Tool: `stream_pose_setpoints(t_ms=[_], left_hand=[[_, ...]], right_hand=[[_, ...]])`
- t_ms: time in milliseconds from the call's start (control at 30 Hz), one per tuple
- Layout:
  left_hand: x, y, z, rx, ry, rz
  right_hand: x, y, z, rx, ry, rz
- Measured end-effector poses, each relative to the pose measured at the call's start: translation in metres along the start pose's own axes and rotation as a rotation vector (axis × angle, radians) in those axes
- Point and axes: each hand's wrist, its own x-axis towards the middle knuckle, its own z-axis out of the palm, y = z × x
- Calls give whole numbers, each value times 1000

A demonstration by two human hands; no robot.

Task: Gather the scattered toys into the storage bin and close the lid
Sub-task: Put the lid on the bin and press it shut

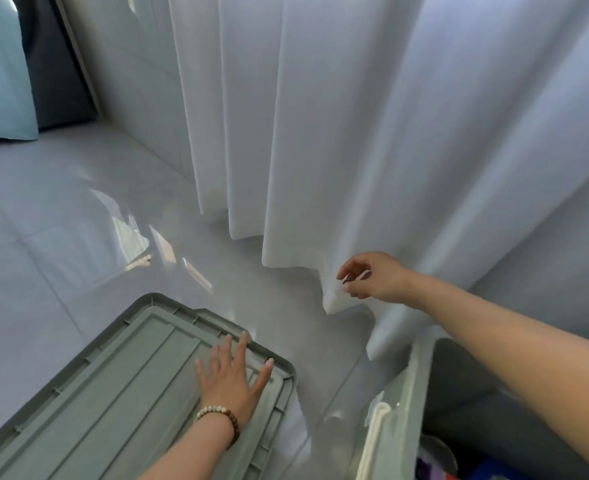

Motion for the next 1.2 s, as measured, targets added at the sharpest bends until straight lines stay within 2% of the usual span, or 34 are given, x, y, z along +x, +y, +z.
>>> stream_pose_setpoints(t_ms=[167, 300, 433, 533, 633, 733, 900, 1033, 1200], left_hand=[[-92, 70, -60, -74, 91, 207], [-175, 93, -93, -50, 165, 348], [-224, 82, -103, 61, 171, 358], [-241, 62, -111, 70, 202, 295], [-250, 28, -115, 71, 232, 216], [-253, -15, -116, 77, 224, 109], [-253, -84, -108, 38, 175, -44], [-252, -137, -87, -29, 107, -224], [-244, -196, -38, -325, 68, -467]], right_hand=[[-138, -20, -54, 48, 126, -38], [-243, -1, -43, 116, 171, 110], [-309, 31, -18, 138, 233, 239], [-331, 39, -16, 184, 308, 253], [-339, 25, -20, 177, 299, 189], [-335, -4, -14, 269, 281, 101], [-295, -58, 38, 548, 114, 30], [-248, -84, 125, 803, -32, 127], [-211, -65, 253, 801, -93, 415]])
